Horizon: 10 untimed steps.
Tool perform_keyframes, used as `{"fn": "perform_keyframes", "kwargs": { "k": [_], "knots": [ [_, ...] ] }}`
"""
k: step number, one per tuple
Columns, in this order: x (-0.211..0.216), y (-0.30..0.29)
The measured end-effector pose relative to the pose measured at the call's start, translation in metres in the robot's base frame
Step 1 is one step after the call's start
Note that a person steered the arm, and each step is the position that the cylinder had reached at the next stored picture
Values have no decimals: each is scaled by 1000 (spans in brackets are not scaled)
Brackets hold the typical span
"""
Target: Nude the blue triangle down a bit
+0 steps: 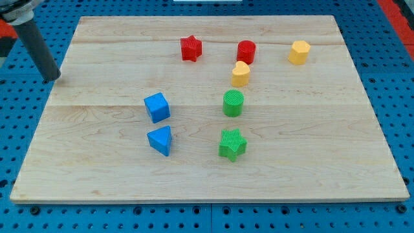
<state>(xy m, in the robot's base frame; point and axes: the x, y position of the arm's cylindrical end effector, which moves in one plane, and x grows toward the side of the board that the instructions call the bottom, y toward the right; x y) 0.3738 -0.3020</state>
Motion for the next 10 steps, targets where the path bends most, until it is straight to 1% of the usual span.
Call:
{"fn": "perform_keyframes", "kwargs": {
  "k": [2, 3, 4, 6, 7, 9, 10],
  "knots": [
    [8, -2],
    [35, 12],
    [65, 32],
    [82, 97],
    [99, 98],
    [101, 98],
    [114, 99]
  ]
}}
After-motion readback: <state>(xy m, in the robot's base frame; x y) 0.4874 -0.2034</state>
